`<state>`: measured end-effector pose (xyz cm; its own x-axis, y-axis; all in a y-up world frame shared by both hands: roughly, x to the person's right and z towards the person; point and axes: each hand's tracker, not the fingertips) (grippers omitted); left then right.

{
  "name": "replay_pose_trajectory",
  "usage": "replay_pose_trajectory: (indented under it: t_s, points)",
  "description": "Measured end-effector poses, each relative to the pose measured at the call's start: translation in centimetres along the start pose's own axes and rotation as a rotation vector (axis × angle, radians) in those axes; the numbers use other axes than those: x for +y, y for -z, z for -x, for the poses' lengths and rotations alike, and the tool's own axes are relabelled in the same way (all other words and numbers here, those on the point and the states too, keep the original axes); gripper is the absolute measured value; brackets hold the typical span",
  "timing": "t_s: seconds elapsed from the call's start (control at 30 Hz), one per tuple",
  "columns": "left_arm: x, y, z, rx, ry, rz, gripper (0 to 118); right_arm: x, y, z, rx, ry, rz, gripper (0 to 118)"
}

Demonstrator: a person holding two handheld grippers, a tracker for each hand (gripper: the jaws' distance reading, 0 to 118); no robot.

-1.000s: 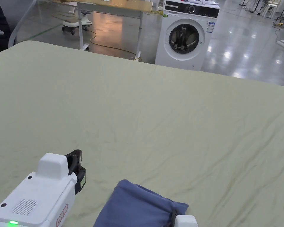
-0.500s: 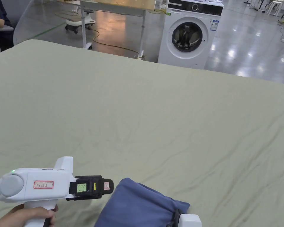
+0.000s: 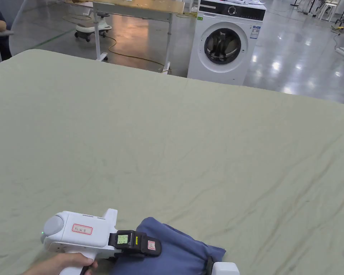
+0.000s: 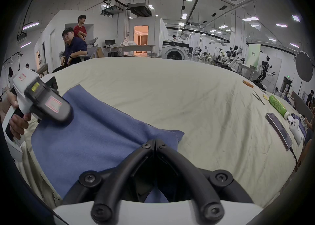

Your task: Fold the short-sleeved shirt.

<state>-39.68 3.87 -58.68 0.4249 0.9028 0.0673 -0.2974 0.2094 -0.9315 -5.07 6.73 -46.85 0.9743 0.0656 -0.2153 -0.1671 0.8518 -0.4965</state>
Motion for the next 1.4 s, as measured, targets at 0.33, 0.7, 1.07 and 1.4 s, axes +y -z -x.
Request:
replay_pose_trajectory:
  t_s: [0.33, 0.7, 1.07, 1.4]
  points:
    - [-2.9, -1.0, -3.7, -0.042, 0.025, -0.063, 19, 0.6, -0.1, 0.1, 0.014, -0.007, -0.016, 0]
    - [3.3, -18.4, -4.7, 0.178, 0.150, -0.225, 19, 8.6, -0.3, -2.0, 0.013, 0.031, -0.166, 0]
    - [8.1, -37.4, -3.6, 0.569, 0.063, -0.304, 19, 15.2, 0.2, -7.2, -0.091, 0.060, -0.294, 0]
    - [7.9, -41.6, -6.5, 0.883, 0.016, -0.295, 19, 15.9, 0.0, -8.9, -0.135, 0.057, -0.295, 0]
